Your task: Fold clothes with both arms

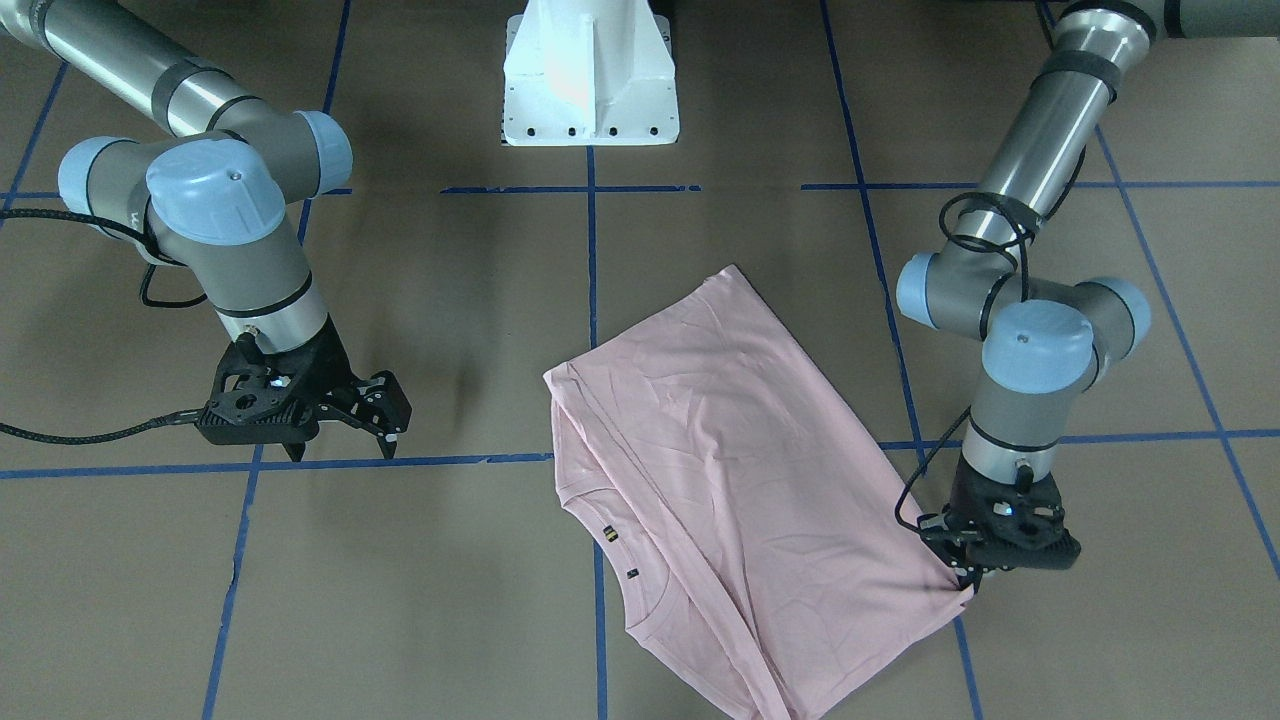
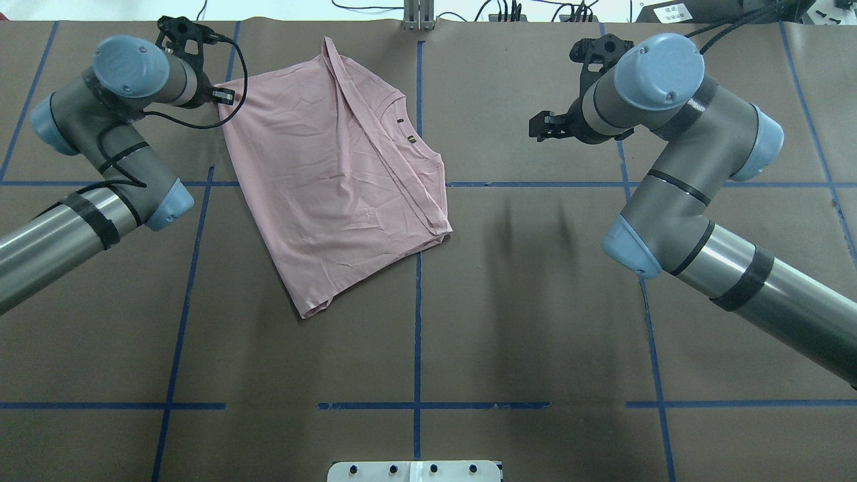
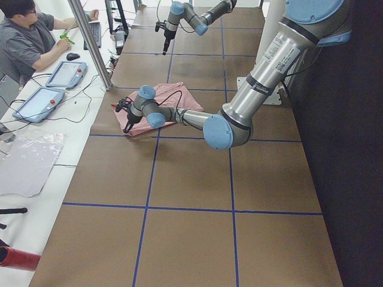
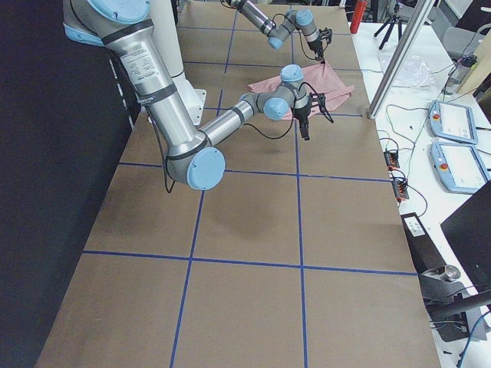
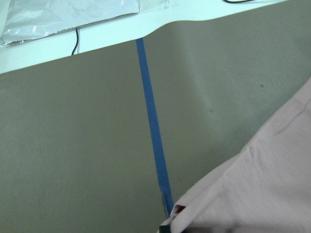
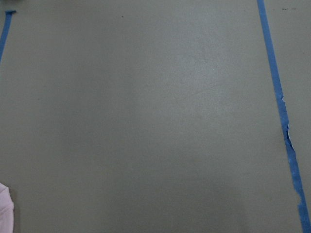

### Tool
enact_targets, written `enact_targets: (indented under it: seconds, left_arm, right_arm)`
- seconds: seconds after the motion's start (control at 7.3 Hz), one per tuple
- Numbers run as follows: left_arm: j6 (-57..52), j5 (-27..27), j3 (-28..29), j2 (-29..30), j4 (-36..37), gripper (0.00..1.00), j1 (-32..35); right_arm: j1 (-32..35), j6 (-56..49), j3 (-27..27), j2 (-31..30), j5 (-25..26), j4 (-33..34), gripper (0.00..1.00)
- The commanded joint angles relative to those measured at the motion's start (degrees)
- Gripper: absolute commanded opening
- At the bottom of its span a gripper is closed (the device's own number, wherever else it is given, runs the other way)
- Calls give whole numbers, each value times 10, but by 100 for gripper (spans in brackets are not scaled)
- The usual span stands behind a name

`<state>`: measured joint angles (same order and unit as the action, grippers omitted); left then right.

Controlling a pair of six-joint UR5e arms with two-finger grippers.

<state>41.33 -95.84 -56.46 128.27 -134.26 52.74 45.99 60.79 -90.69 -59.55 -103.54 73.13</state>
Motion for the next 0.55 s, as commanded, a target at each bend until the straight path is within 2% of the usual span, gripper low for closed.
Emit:
enact_targets:
  seconds: [0.0, 0.14, 0.27, 0.41]
  left_arm:
    - [-26, 0, 32, 5, -33, 99, 9]
    - [-37, -17, 20, -4, -61, 100, 10]
    - [-40, -80, 19, -5, -72, 100, 31]
    - [-41, -99, 7, -19, -93, 100, 36]
  right_arm:
    - [-4, -1, -1, 2, 0, -1, 100]
    - [-13, 5, 0, 9, 7, -1, 100]
    - [-28, 44, 8, 32, 24, 0, 99]
    - [-41, 83, 34, 69, 47, 1, 92]
